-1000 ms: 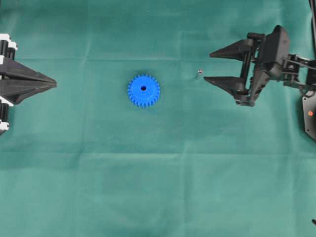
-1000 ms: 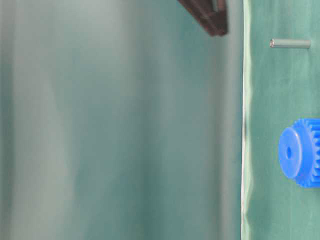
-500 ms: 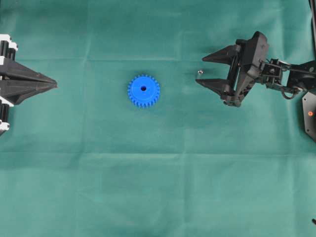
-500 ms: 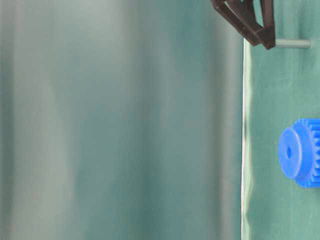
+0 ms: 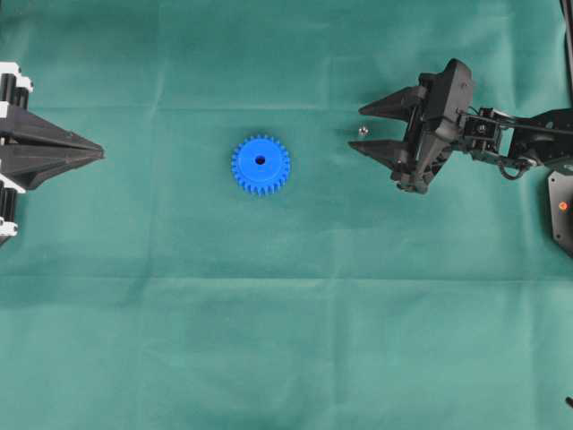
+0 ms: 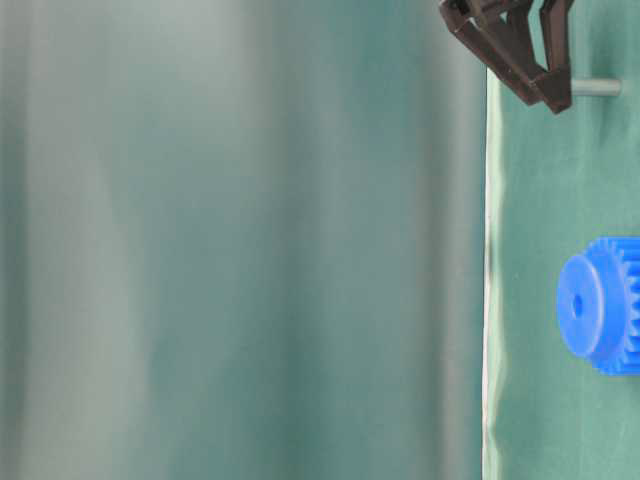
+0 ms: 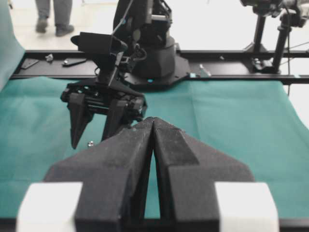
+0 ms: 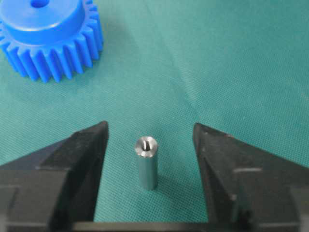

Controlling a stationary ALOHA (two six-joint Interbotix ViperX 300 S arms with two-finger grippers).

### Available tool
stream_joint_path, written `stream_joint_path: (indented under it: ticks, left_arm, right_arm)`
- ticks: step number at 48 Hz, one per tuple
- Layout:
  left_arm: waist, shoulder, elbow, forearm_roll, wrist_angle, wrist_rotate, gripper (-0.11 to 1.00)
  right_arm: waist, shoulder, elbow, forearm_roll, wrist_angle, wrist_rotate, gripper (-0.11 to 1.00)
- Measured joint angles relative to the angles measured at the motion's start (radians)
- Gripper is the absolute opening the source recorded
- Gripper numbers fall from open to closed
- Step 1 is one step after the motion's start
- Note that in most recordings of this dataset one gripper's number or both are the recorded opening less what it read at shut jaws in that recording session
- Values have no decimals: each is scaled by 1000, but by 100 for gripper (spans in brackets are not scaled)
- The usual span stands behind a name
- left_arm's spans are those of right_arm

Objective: Insert the shaft placed at a random location into the center hole of the medium gear at another random location.
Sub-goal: 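Lower the right gripper over the shaft and close on it, then lift the shaft upright with the right gripper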

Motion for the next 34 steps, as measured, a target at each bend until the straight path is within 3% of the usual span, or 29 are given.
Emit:
stream_joint_path:
  ticks: [9,34]
  left_arm:
    - [0,0,0,0,12,0,0]
    - [0,0,0,2,23,-3,0]
  right_arm:
    - [0,0,2,-5,0,0,14]
    - [0,-41,2,-20,25,0,13]
